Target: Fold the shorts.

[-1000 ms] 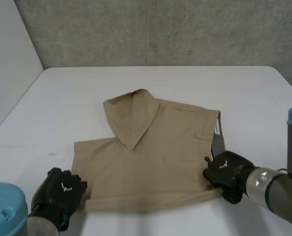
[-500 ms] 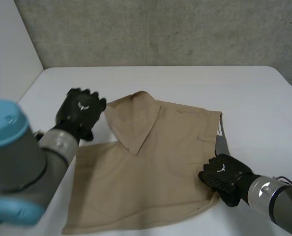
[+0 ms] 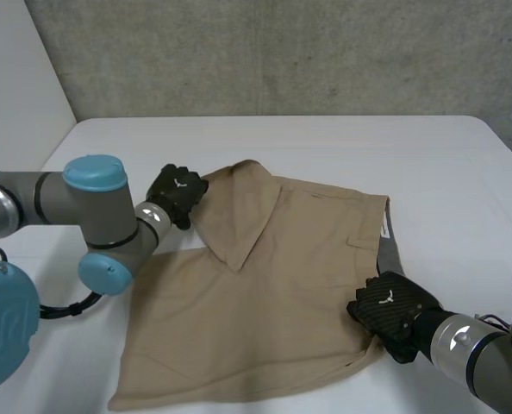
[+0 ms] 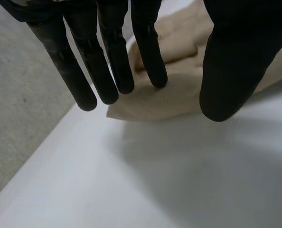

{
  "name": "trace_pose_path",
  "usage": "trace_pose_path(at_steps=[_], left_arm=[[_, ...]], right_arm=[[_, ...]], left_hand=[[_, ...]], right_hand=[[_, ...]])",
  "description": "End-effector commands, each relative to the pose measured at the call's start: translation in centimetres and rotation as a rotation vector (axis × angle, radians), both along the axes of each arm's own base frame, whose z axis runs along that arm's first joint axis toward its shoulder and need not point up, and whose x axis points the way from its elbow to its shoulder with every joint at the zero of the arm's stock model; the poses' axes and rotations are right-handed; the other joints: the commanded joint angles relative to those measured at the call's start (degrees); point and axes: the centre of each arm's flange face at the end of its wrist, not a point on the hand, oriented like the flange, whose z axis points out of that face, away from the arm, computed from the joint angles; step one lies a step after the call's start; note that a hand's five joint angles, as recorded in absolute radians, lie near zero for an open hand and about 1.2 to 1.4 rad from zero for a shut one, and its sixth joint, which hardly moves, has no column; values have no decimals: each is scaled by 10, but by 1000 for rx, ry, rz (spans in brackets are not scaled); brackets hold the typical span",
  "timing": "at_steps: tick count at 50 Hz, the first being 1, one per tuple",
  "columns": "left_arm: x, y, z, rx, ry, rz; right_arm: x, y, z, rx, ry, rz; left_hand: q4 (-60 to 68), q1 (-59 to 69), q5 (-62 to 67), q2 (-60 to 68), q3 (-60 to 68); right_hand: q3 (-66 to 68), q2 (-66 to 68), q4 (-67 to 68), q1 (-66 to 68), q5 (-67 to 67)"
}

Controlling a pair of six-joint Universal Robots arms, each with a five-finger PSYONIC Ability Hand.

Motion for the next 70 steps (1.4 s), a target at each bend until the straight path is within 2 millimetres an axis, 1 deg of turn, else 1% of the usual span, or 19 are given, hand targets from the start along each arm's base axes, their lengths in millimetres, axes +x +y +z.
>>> trace_pose_path(at_steps=[1, 3, 12, 15, 18, 20, 22, 23, 26, 29, 34, 39, 47, 49, 50, 53, 54, 62, 70], left_arm=[[8, -13, -2, -14, -27, 29], [10, -18, -2, -22, -28, 44], [33, -39, 5, -75, -63, 252], [38, -37, 3, -57, -69, 284], [31, -28, -4, -32, -75, 253], [29, -20, -5, -14, -67, 216], [25, -15, -1, -10, -48, 176], [17, -9, 8, -13, -17, 129], [5, -1, 18, -13, 33, 58], [-1, 0, 26, -17, 82, 11], [-4, -8, 28, -41, 91, 0], [-5, -16, 6, -20, 79, 5], [-7, -29, -11, -25, 72, 14], [-6, -30, -13, -30, 58, 12], [-6, -31, -13, -41, 40, 10], [-5, -32, -12, -63, 10, 15], [-3, -34, -9, -83, -8, 36], [19, -48, -3, -134, -85, 234], [23, -48, -6, -130, -116, 252]], right_arm=[[0, -2, 0, -16, -4, -3], [0, -3, -1, -15, -3, -3], [0, -3, -1, -13, -2, -4], [0, -2, -1, -13, -2, -3], [0, -2, -2, -10, -2, -1], [0, -2, -2, -9, -2, -1], [0, -2, -2, -9, -2, -1], [0, -2, -2, -7, -1, -1], [0, -2, -2, -9, -2, -1], [0, -2, -2, -12, -2, -1], [0, -3, -3, -13, -3, -1], [0, -3, -5, -6, -1, -3], [0, -4, -11, 14, 7, -3], [0, -4, -12, 15, 7, -3], [0, -4, -12, 17, 8, -3], [1, -5, -12, 15, 7, -3], [1, -5, -12, 12, 7, -3], [0, -7, -13, 10, 8, -5], [1, -6, -13, 11, 8, -3]], left_hand=[[297, 289, 300, 295, 296], [384, 377, 388, 382, 383], [385, 377, 388, 383, 383], [385, 377, 388, 383, 383], [385, 377, 388, 383, 383], [245, 237, 248, 242, 243], [28, 20, 31, 25, 26], [-125, -133, -121, -127, -126], [-143, -151, -140, -145, -145], [-153, -161, -150, -156, -155], [-133, -141, -130, -135, -135], [-133, -141, -130, -135, -135], [-89, -97, -86, -92, -91], [-31, -39, -27, -33, -32], [63, 55, 66, 61, 61], [236, 229, 240, 234, 235], [372, 364, 375, 370, 370], [385, 377, 388, 383, 383], [385, 377, 388, 383, 383]], right_hand=[[108, 123, 117, 234, 133], [108, 123, 117, 234, 133], [108, 123, 117, 234, 133], [108, 123, 117, 234, 133], [108, 123, 117, 234, 133], [108, 123, 117, 234, 133], [108, 123, 117, 234, 133], [108, 123, 117, 234, 133], [108, 123, 117, 234, 133], [108, 123, 117, 234, 133], [108, 123, 117, 234, 133], [108, 123, 117, 234, 133], [108, 123, 117, 234, 133], [108, 123, 117, 234, 133], [108, 123, 117, 234, 133], [108, 123, 117, 234, 133], [108, 123, 117, 234, 133], [108, 123, 117, 234, 133], [108, 123, 117, 234, 133]])
